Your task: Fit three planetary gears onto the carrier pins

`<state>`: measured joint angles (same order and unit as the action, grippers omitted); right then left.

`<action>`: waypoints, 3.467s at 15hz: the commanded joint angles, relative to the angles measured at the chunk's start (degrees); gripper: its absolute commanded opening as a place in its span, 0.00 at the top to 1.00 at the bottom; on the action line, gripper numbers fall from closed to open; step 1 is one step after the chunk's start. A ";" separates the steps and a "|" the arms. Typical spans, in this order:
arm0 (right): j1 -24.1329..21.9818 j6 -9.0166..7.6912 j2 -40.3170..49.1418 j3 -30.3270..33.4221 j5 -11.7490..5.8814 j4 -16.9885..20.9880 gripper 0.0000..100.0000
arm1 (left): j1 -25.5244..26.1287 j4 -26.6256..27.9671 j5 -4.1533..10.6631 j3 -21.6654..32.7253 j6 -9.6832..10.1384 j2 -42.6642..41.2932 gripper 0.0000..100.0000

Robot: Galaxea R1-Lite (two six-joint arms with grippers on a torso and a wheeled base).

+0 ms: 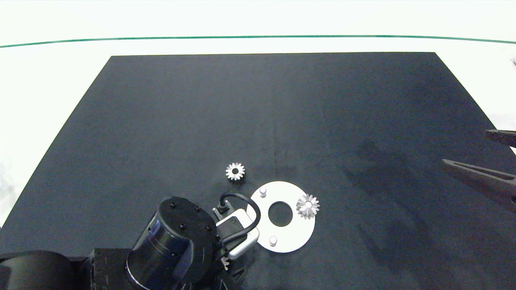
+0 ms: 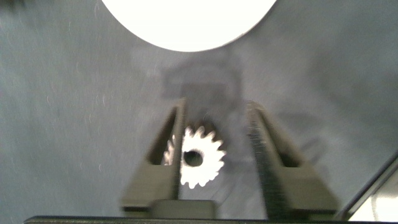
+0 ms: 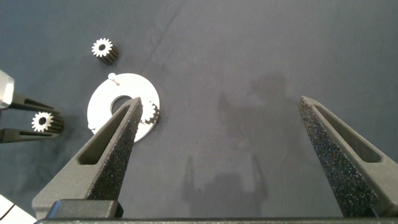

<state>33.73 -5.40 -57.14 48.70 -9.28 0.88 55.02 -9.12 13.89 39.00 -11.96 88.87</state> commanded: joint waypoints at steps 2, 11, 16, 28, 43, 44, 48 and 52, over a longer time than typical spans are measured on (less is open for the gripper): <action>0.02 -0.22 0.62 0.08 -0.04 0.00 0.00 | 1.94 4.90 0.27 6.62 -0.17 0.08 0.75; 0.02 -0.31 0.80 -0.01 -0.04 0.09 0.00 | 1.41 6.57 0.27 5.91 -0.52 -4.32 0.00; 0.02 -0.31 0.71 -0.01 -0.04 0.09 0.00 | 1.23 5.87 0.53 0.29 0.71 -5.55 0.00; 0.02 -0.31 0.80 -0.10 -0.04 0.09 0.00 | -3.25 -8.28 0.27 -7.97 0.71 2.27 0.00; 0.02 -0.40 0.89 -0.10 0.05 0.09 0.00 | -3.95 -8.20 0.27 -10.35 0.45 -1.07 0.04; 0.02 -0.40 0.89 -0.10 0.05 0.09 0.00 | -3.95 -8.37 0.27 -10.70 0.45 -0.98 0.05; 0.11 -0.40 0.89 -0.10 -0.04 0.09 0.00 | -3.95 -8.37 0.27 -10.70 0.36 -1.07 0.14; 0.11 -0.40 0.98 -0.10 -0.04 0.09 0.00 | -3.78 -8.55 0.35 -10.70 0.45 -0.72 0.22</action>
<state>33.79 -5.73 -56.15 48.59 -9.28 0.96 51.21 -17.63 14.13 28.28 -11.48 88.00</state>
